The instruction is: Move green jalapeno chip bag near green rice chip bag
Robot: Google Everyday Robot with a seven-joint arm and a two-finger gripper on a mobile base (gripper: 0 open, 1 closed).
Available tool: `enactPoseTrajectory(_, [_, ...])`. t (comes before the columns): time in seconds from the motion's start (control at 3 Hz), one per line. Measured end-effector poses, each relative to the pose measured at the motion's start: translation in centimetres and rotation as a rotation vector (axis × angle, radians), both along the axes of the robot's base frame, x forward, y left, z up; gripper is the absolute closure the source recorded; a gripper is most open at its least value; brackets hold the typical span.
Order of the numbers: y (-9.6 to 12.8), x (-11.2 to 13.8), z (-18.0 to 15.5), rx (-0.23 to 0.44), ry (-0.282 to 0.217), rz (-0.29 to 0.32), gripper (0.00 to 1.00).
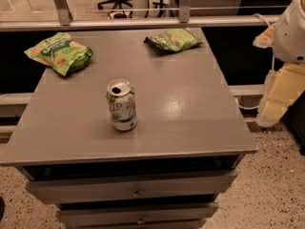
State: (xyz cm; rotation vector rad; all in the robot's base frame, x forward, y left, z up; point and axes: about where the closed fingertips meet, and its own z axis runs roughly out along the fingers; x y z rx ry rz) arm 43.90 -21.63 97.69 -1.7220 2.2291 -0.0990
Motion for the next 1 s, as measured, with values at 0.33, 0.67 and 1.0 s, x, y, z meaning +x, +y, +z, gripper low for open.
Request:
enactPoseTrajectory(0.33, [0.0,0.0,0.0,0.000,-0.001,0.000,0.00])
enactPoseTrajectory(0.67, [1.7,5.0,-1.9,0.018,-0.070,0.013,0.00])
enactPoseTrajectory(1.0, [3.6,12.8,-4.2,0.052,-0.163,0.024,0.00])
